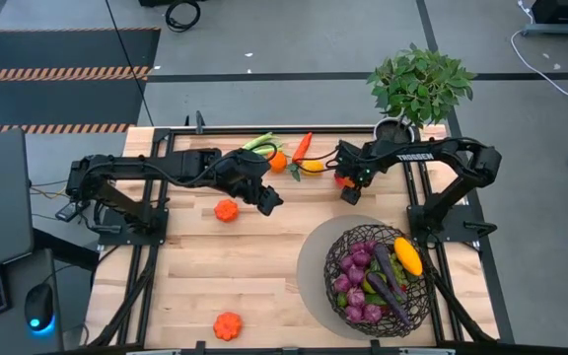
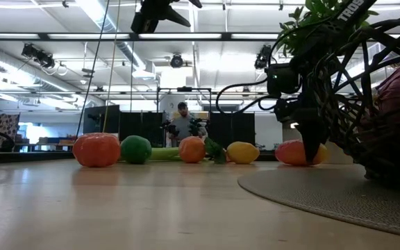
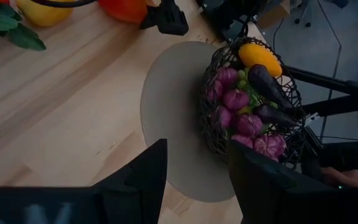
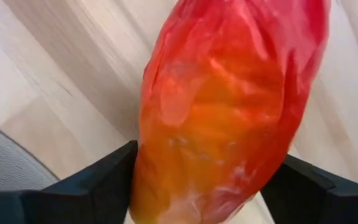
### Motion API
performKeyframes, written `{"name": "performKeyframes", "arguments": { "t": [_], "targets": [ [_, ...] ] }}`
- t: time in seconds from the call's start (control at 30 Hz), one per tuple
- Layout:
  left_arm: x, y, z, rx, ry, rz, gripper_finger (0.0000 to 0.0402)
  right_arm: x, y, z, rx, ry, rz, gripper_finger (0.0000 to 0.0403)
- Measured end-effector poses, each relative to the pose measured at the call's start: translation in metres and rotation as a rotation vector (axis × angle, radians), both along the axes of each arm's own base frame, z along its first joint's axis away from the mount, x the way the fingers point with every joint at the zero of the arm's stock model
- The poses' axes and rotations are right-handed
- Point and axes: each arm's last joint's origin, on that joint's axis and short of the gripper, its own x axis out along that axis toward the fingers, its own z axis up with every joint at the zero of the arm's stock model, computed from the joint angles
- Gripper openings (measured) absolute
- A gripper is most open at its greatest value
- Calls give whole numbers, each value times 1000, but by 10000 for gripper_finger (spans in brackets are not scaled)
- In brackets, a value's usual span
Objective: Build produce basket
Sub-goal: Put the red mango into the black basket
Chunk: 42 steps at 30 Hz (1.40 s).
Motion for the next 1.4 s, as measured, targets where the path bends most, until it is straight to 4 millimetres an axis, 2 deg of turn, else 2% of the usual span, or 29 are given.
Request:
{"name": "performKeyframes", "arguments": {
  "t": [0.13,0.4,0.57,0.67,0.8,0.97,1.1,1.2,1.4],
  "targets": [
    [0,0,0,10,0,-5,172,2,3,0,20,-12,-26,262],
    [0,0,0,43,0,-28,172,8,9,7,98,-41,-48,278],
    [0,1,0,63,0,-37,172,25,7,35,84,-78,-16,271],
    [0,1,0,76,3,-35,172,36,6,61,88,-119,1,266],
    [-2,6,-2,93,35,51,172,46,10,99,106,-133,22,270],
    [-3,17,-2,126,44,131,172,51,26,145,156,-131,36,272],
    [-4,29,-2,166,39,133,172,51,43,169,201,-114,27,272],
    [-5,38,-1,185,36,148,172,53,59,178,238,-95,11,272],
    [-7,55,-1,218,42,94,172,54,98,180,307,-20,-34,272]
  ]
}}
